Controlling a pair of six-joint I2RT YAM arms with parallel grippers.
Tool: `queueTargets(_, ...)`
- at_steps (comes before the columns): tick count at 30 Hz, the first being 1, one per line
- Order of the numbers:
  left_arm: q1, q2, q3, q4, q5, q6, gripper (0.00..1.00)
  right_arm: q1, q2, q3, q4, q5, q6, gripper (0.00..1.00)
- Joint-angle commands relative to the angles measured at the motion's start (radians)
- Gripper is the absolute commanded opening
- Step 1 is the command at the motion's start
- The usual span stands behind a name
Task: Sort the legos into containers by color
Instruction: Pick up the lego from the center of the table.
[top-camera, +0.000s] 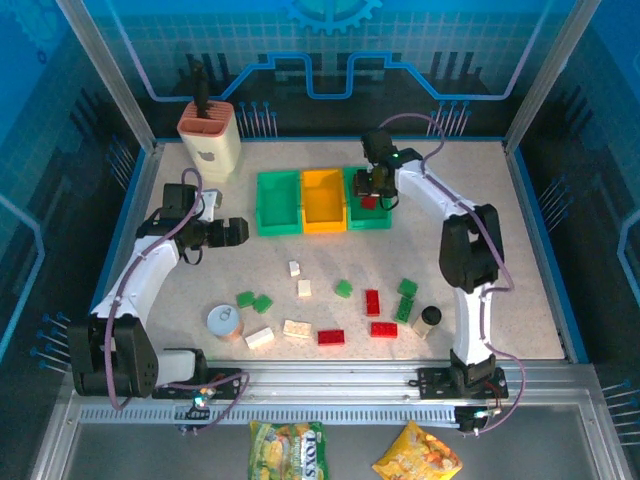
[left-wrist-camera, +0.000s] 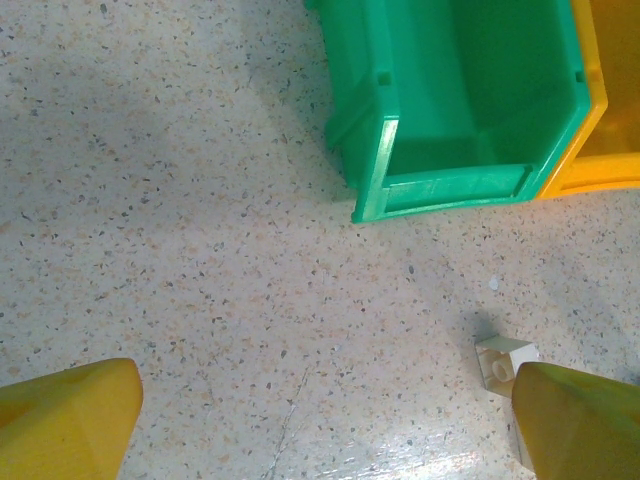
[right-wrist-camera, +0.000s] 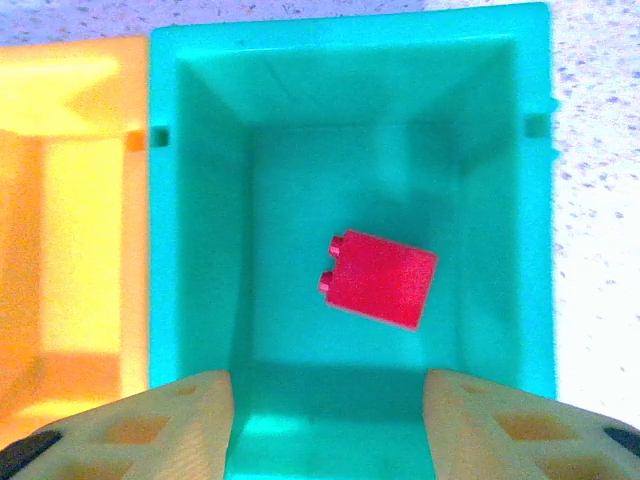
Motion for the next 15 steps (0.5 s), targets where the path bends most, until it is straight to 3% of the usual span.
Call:
queueTargets(1, -0.003, -0.007, 0.022, 0.006, 0.025, 0.003, 0.96, 0.016, -0.123, -0.074, -0.056, 0.021, -0.011, 0.54)
queueTargets(15, -0.003, -0.013, 0.025, 0.000, 0.028, 0.005, 0.97, 0.024, -0.502, -0.546, -0.120, 0.039, 0.191, 0.54)
